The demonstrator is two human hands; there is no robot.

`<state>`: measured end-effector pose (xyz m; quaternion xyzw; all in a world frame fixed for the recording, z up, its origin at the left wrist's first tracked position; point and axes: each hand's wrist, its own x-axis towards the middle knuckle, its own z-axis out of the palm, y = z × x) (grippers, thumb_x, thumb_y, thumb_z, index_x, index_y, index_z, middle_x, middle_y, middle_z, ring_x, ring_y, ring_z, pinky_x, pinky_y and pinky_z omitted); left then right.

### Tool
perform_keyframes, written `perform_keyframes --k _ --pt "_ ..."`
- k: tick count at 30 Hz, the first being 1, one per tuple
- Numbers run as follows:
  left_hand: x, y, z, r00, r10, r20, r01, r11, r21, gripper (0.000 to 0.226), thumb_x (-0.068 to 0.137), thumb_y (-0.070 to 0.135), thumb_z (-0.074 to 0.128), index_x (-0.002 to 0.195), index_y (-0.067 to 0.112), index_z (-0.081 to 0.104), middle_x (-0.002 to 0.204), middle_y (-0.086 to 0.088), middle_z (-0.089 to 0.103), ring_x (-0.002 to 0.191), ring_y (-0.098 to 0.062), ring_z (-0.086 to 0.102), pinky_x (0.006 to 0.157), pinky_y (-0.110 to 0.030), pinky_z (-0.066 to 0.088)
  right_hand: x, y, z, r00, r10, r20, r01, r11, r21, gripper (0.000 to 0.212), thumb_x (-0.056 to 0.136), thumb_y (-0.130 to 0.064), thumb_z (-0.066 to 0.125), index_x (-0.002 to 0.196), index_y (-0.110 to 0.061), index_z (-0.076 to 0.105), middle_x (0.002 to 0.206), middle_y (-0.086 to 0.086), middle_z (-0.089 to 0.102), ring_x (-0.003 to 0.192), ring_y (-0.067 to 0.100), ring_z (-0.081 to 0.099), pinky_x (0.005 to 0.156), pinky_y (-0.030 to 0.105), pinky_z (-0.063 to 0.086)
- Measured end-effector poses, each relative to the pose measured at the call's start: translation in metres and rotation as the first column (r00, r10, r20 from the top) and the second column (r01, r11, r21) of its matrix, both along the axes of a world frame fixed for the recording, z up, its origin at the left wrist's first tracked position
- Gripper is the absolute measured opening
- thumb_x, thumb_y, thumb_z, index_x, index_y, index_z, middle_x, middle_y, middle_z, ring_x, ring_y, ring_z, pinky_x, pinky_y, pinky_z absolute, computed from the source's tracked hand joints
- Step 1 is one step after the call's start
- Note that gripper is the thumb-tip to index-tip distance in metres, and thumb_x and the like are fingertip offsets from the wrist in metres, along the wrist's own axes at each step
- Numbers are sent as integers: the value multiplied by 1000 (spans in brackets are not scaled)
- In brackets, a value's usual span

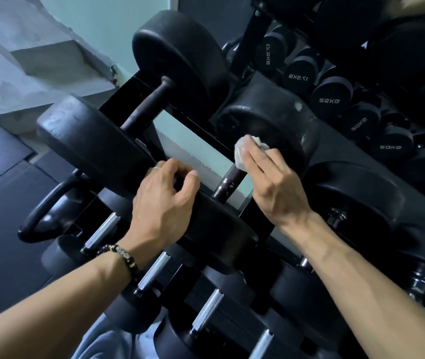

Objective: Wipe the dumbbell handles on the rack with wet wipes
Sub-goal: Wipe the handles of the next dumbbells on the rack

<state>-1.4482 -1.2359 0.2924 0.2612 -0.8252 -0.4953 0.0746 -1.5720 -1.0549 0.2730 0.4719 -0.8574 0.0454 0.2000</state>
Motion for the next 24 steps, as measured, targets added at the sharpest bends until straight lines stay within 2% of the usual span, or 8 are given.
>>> perform_keyframes --k 2,4,6,12,16,20,22,24 --pt "0 0 1 1000 -6 4 6 1000 -3 35 85 50 41 92 24 63 90 11 59 94 -16 54 86 -47 47 -6 -8 0 999 -40 4 40 996 75 36 94 12 49 128 7 61 134 15 62 93 23 44 79 29 57" --pt "0 0 0 1000 -15 6 15 1000 -4 35 86 50 41 93 24 63 90 10 59 94 -16 54 86 -47 47 -7 -2 -3 995 -92 30 88 988 125 41 94 11 42 132 7 58 138 13 59 88 26 45 73 33 57" --pt "1 -1 1 1000 -12 -1 12 1000 3 34 86 49 41 92 24 63 90 10 59 94 -16 54 86 -47 47 1 12 -6 991 -117 61 109 986 124 48 95 10 26 130 8 59 139 15 59 83 28 47 77 36 54" --pt "0 0 -2 1000 -2 1 2 1000 12 34 86 49 42 92 24 63 92 11 60 95 -15 54 87 -46 47 9 37 -3 985 -62 159 64 998 -4 33 93 15 47 122 11 64 126 23 65 83 32 60 84 38 57" --pt "0 0 0 1000 -12 6 12 1000 -9 36 86 49 41 92 22 64 91 9 61 96 -17 54 87 -47 46 3 13 -7 985 -39 167 34 999 30 39 98 11 41 134 11 54 139 21 57 104 33 64 98 32 50" --pt "0 0 1 1000 -11 6 11 1000 -15 37 87 49 40 92 22 65 91 8 61 95 -18 55 87 -47 46 27 10 -14 975 165 147 -178 981 75 35 99 11 42 128 9 61 132 19 63 108 30 62 96 33 51" --pt "1 0 1 1000 -7 13 8 1000 -15 37 87 49 40 92 22 65 91 8 61 96 -18 55 87 -47 46 16 11 -7 962 211 172 -227 970 81 41 97 8 35 126 3 65 131 14 64 98 28 59 89 35 55" --pt "1 1 1 1000 -13 19 14 1000 -19 38 87 48 40 93 21 65 92 9 60 96 -18 55 87 -46 46 -6 11 1 981 100 167 -114 990 77 43 90 7 37 121 -2 65 127 11 64 84 27 50 71 36 55"
